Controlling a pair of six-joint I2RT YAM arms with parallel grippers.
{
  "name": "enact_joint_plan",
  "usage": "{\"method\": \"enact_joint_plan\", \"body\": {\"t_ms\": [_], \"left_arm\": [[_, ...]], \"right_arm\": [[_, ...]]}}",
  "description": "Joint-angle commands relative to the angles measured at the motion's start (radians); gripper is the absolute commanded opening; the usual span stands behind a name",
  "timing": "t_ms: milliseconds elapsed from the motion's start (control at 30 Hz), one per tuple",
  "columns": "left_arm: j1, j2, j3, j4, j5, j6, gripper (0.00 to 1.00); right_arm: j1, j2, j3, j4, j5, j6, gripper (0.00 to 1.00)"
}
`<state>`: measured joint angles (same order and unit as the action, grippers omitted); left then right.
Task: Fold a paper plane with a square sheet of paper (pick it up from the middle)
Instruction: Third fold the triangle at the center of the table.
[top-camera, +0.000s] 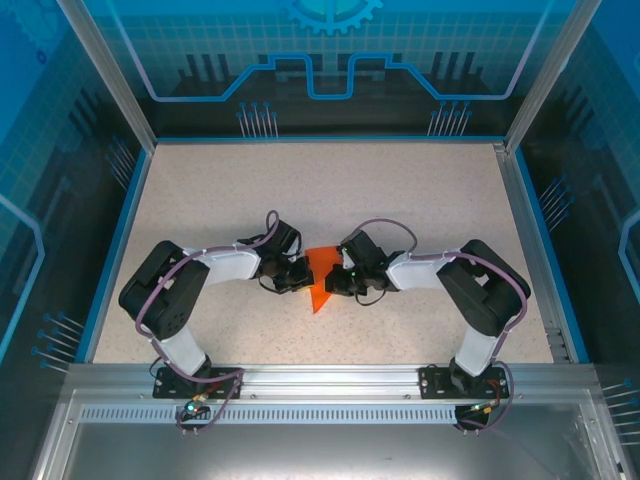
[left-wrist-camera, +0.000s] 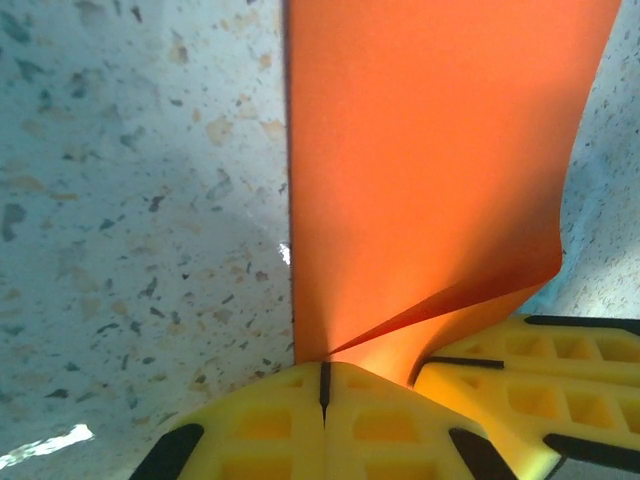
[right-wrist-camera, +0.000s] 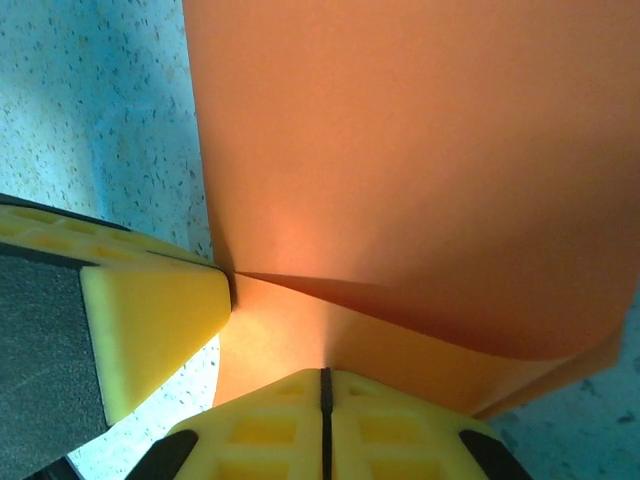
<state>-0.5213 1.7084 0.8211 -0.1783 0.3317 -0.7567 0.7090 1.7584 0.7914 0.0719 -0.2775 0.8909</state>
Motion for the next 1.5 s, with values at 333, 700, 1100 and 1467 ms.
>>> {"method": "enact_joint_plan", "body": {"t_ms": [333,700,1100,1467], "left_arm": [[0.002,0.052,-0.023,-0.121,-0.134,0.014,0.0],[-0.008,0.053,-0.003,-0.131,-0.136,0.01,0.0],[-0.007,0.05,-0.004,-0.133,-0.139,0.013,0.0],[-0.007,0.05,-0.005,-0.132,-0.137,0.012,0.0]], "right_arm": [[-0.045,-0.161,-0.031,-0.09,0.083,-0.026,0.09],[0.012,0.02,0.113,-0.059,0.039,-0.003,0.08],[-0.106,0.014,-0.019,-0.058,0.126,0.104,0.08],[-0.093,-0.223,-0.07,-0.075,0.175,0.085,0.08]]}}
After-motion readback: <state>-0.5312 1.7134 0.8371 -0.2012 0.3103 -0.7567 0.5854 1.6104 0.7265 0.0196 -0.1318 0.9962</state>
